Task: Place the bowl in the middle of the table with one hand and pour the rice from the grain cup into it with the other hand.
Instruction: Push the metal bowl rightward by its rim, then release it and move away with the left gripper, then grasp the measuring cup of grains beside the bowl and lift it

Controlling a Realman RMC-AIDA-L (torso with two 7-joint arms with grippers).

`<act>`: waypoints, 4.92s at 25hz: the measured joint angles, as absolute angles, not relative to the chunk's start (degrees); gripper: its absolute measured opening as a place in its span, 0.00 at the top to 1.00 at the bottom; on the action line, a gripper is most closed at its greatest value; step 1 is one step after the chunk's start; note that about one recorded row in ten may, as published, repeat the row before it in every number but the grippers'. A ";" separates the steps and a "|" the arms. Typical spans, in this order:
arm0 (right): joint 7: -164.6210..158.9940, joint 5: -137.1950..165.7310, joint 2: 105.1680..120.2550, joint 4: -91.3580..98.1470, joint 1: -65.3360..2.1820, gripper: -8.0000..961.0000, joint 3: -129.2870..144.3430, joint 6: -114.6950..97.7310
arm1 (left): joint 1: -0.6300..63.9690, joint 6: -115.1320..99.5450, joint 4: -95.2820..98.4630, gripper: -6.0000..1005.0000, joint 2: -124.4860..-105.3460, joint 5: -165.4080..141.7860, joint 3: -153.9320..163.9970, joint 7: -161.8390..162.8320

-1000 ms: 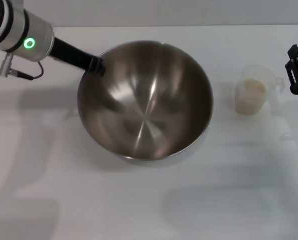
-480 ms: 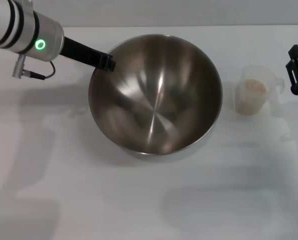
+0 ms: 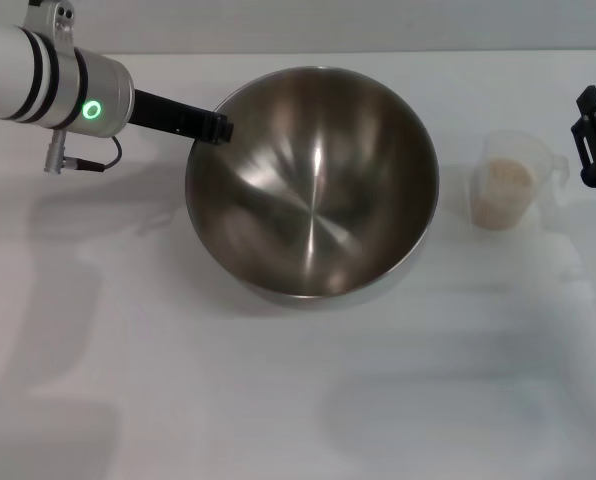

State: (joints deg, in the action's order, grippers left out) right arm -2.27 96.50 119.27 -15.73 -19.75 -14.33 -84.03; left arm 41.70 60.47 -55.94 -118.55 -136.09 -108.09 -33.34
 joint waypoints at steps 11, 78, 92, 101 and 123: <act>-2.13 96.51 119.27 -15.66 -20.33 0.43 -14.33 -84.13 | 41.44 52.83 -50.62 0.95 -118.47 -133.49 -106.25 -37.28; -2.49 96.50 119.27 -15.63 -20.82 0.43 -14.39 -84.73 | 21.61 -33.64 -48.36 0.47 -117.92 -134.98 -73.06 5.45; -2.25 97.11 119.30 -15.73 -20.55 0.43 -14.32 -86.23 | 25.31 -44.41 -33.81 0.47 -117.30 -165.39 -78.71 20.12; -2.32 97.17 119.52 -16.60 -18.60 0.43 -14.33 -85.73 | 24.75 -42.09 -33.60 0.47 -117.47 -165.39 -79.13 15.07; -2.13 96.64 119.71 -20.12 -13.65 0.43 -15.01 -81.90 | 23.52 -41.32 -33.26 0.47 -117.68 -165.41 -80.68 13.61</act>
